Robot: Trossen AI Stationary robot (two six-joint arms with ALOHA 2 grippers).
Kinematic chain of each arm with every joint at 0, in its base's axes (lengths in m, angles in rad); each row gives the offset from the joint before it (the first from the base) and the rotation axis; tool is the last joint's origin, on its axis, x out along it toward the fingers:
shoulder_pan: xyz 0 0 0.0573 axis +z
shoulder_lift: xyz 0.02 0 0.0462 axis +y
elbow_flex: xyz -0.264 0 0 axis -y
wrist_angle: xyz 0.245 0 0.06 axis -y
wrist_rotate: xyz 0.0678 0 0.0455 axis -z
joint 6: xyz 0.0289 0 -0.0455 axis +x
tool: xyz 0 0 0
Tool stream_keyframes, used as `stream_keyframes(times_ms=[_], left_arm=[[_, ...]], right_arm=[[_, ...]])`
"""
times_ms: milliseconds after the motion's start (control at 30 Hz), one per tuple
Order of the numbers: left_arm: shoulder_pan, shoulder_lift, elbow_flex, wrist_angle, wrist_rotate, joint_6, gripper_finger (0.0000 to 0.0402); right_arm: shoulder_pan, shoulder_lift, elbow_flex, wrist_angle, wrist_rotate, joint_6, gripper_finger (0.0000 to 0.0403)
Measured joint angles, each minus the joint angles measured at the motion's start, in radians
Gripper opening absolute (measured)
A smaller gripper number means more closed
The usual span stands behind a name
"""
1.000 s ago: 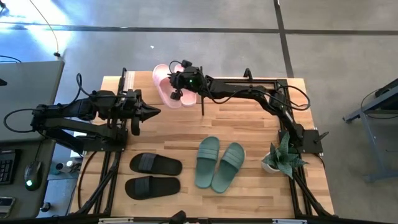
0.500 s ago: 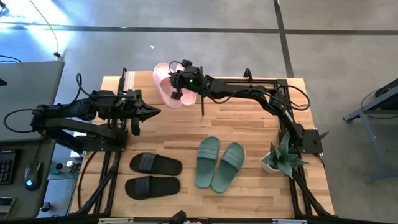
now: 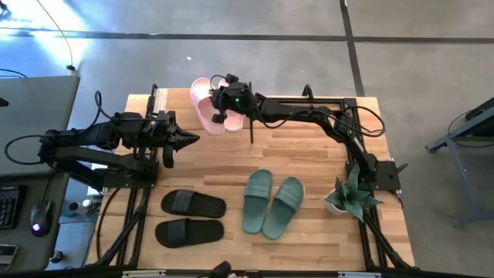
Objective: Pick and place slides into the shelf
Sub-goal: Put the pink right slide on the shelf
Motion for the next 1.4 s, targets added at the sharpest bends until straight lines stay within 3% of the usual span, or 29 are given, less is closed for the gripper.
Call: stream_keyframes(times_ms=[500, 867, 1400], left_arm=[[0.0, 0.0, 0.0, 0.0, 0.0, 0.0, 0.0005], [0.0, 0.0, 0.0, -0.001, 0.0, 0.0, 0.0005], [0.0, 0.0, 0.0, -0.001, 0.0, 0.0, 0.0005]], right_arm=[[-0.002, 0.0, 0.0, 0.0, -0.033, 0.025, 0.0079], [-0.01, -0.002, 0.0, -0.052, -0.048, 0.075, 0.0141], [-0.008, -0.03, 0.0, -0.164, -0.059, 0.156, 0.0142]])
